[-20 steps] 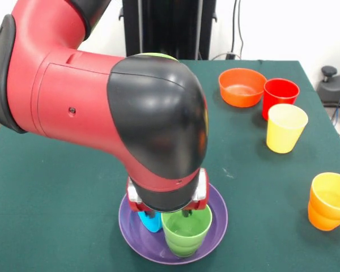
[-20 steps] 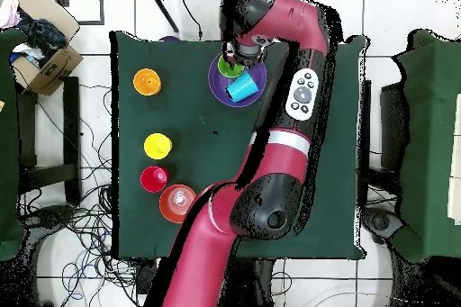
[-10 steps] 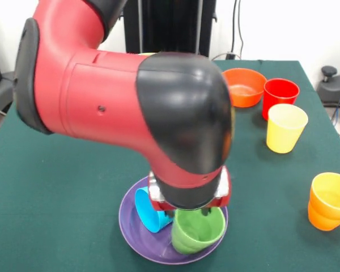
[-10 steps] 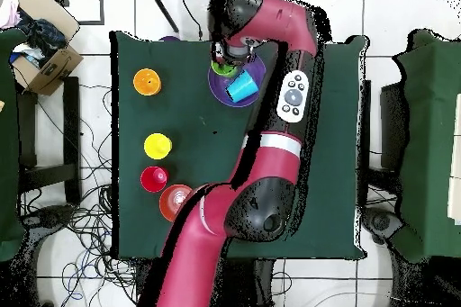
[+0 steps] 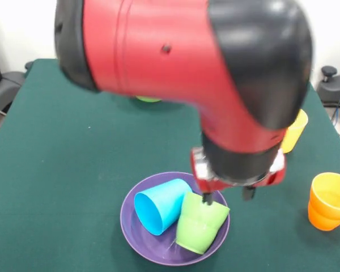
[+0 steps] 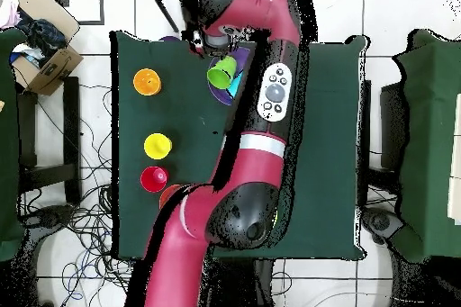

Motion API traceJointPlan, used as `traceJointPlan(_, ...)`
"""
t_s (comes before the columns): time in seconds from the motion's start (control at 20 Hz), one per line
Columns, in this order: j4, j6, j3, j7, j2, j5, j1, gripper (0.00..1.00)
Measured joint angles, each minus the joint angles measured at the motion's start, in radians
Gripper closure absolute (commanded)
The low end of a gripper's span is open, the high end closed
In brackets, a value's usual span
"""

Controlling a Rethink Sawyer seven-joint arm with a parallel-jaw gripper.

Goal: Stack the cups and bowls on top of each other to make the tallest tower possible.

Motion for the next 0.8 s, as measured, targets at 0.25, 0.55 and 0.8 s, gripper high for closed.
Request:
traceJointPlan(0.25,0.0,0.041,-0.002,0.0,-0.039,0.006,0.017,0.0)
traceJointPlan(0.55,0.001,0.072,-0.009,0.0,-0.072,0.013,0.016,0.0)
traceJointPlan(0.8,0.019,0.094,0.004,0.0,-0.105,-0.002,0.027,0.0)
